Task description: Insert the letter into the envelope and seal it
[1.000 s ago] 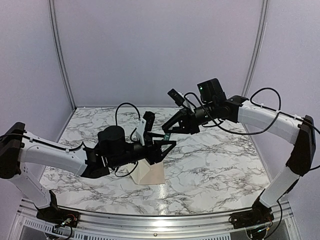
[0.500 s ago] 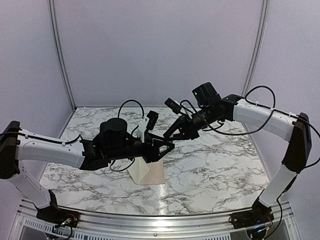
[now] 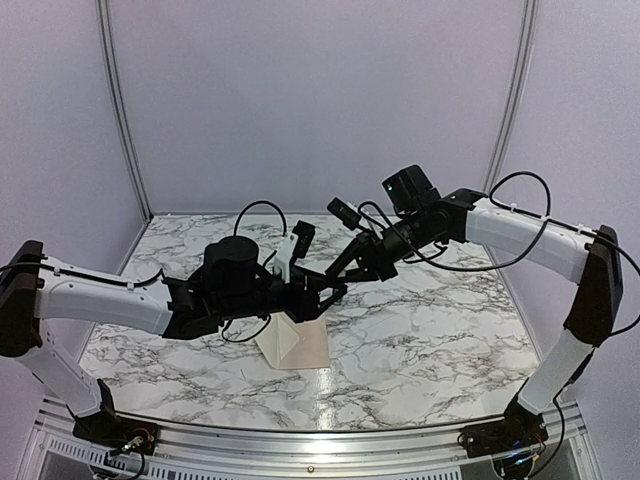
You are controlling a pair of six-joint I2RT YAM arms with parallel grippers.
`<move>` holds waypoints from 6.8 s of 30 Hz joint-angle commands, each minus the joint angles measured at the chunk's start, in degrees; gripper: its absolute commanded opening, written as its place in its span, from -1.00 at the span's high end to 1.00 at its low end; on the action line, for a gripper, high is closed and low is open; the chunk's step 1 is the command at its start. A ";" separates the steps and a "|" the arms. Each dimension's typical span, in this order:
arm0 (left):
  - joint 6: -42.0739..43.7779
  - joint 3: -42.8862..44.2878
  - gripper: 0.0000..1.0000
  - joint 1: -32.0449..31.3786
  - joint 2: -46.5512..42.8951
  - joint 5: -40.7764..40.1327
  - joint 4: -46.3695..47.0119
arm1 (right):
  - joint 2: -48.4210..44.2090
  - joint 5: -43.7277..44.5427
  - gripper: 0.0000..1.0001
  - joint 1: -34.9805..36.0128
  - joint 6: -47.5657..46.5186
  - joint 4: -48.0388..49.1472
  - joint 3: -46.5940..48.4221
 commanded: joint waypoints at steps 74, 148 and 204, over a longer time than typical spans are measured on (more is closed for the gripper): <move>-8.76 6.66 1.00 1.25 8.81 -19.27 34.97 | -8.01 42.47 -0.07 8.29 -4.36 9.09 5.07; -13.33 5.74 1.00 5.07 5.53 -17.89 32.80 | -5.64 47.81 -0.04 8.19 -3.03 8.88 9.02; -11.94 10.75 1.00 5.25 9.89 -0.04 32.98 | -6.40 -27.40 0.35 -4.67 29.24 32.10 -6.20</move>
